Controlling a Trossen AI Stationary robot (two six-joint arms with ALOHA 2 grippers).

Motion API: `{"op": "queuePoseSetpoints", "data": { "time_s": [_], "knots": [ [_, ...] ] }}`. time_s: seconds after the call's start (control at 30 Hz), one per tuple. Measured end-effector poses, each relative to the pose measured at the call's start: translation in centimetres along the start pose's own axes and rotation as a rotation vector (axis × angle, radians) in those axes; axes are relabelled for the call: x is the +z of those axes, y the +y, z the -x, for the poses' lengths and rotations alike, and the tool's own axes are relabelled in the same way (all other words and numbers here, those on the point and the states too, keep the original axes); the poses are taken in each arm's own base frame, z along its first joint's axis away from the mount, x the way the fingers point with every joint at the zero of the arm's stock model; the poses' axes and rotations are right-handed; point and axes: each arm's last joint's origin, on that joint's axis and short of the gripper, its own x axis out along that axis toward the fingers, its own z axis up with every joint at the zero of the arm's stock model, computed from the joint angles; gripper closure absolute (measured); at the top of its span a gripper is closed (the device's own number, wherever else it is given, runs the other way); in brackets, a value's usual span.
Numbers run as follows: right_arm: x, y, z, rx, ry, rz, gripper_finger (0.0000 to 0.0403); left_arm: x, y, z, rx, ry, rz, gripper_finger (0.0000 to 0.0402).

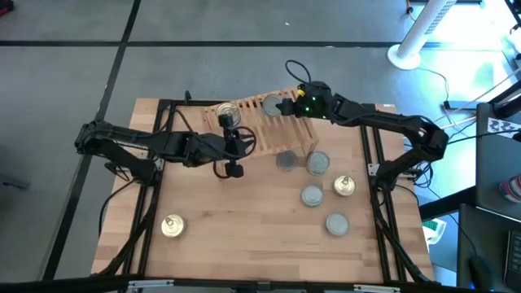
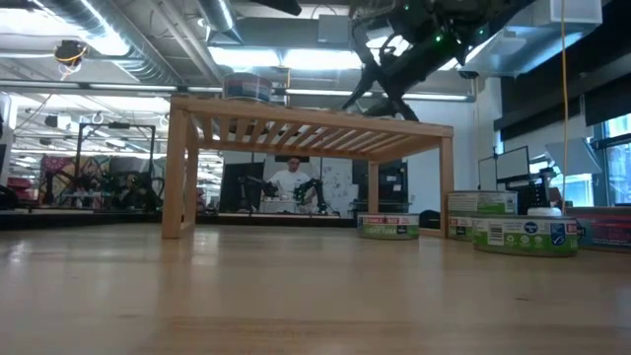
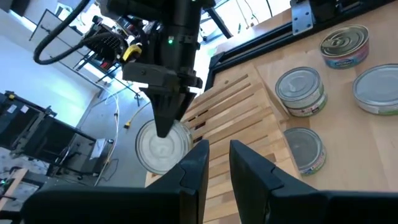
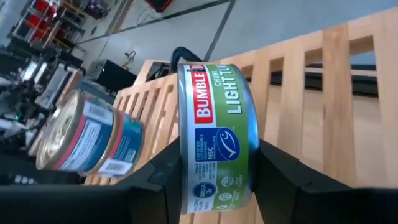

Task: Stack canned seafood by type on shelf
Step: Put the green tuna can on the shelf, then put the blue tuna can on the shelf aligned with the other blue tuna can

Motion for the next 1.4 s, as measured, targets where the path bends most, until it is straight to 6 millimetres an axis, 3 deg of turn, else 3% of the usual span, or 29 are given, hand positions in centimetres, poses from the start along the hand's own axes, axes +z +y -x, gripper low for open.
{"op": "queuePoseSetpoints", "data": {
  "time_s": [0.47, 0.83, 1.03, 1.4],
  "knots": [
    [0.1, -0.4, -0.4, -0.012, 0.003, -0.004, 0.0247, -0.1, 0.0, 0.0, -0.002, 0.005, -0.004, 0.0341],
    [-0.5, -1.2, -0.4, -0.110, 0.042, -0.003, 0.0147, 0.0, -0.2, 0.1, -0.007, 0.002, -0.006, 0.0341],
    [-0.4, -1.5, -0.4, -0.124, 0.056, 0.133, 0.0116, -0.1, -0.4, 0.2, -0.019, 0.012, -0.022, 0.0341],
    [0.7, -0.2, 0.5, -0.114, 0.046, 0.310, 0.0114, -0.7, -1.2, 0.7, -0.064, 0.072, -0.028, 0.0341]
  ]
}}
